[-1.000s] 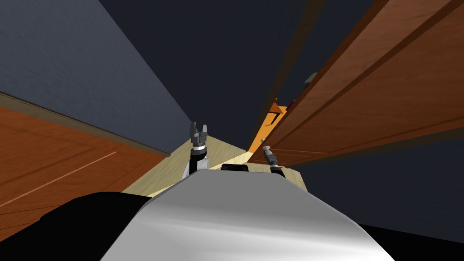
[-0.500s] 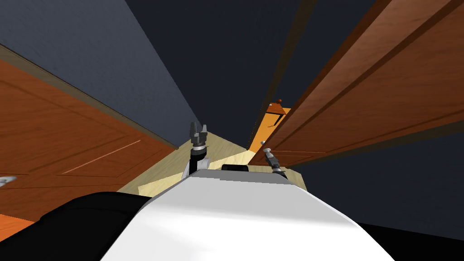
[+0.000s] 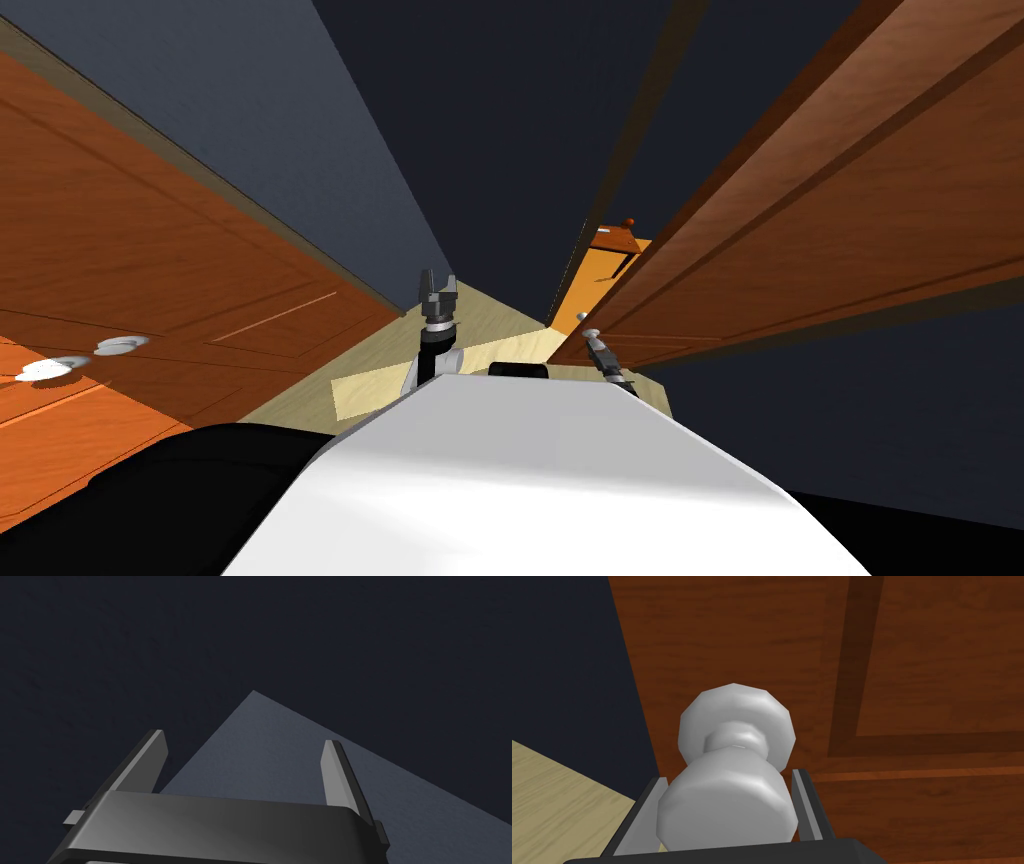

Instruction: Pull the door open

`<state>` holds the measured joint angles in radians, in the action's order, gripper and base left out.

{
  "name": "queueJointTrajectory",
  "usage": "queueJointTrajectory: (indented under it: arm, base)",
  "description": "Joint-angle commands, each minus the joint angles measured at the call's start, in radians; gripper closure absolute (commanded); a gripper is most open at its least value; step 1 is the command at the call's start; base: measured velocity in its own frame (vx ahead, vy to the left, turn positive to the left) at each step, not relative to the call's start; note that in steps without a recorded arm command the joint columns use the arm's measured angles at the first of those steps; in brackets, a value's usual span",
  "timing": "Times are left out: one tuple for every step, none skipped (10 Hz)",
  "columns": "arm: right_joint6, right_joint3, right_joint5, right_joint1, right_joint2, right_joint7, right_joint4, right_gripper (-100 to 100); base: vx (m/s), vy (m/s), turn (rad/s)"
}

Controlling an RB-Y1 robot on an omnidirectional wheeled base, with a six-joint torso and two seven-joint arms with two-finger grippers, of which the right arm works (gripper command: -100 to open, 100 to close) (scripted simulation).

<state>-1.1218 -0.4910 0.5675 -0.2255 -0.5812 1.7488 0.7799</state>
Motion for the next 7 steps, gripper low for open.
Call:
queueJointTrajectory:
  arm:
    - [-0.020,-0.010,-0.004,-0.002,-0.006,0.012,-0.013,100]
    - [-0.030,-0.015,-0.006,-0.002,-0.009,0.019,-0.019,100]
    - [-0.041,-0.020,-0.008,-0.002,-0.013,0.026,-0.026,100]
    - [-0.051,-0.026,-0.010,-0.003,-0.017,0.034,-0.033,100]
    - [-0.066,-0.033,-0.013,-0.003,-0.023,0.044,-0.043,100]
    - [-0.074,-0.038,-0.015,-0.004,-0.026,0.050,-0.048,100]
    - [-0.085,-0.043,-0.017,-0.004,-0.030,0.057,-0.055,100]
  base:
    - [-0.214,-0.071,0.178]
    - [-0.211,-0.053,0.137]
    - [-0.236,-0.042,0.161]
    - [-0.218,-0.064,0.135]
    - [-0.246,-0.074,0.188]
    - [-0.240,-0.081,0.152]
    - [-0.261,-0.088,0.161]
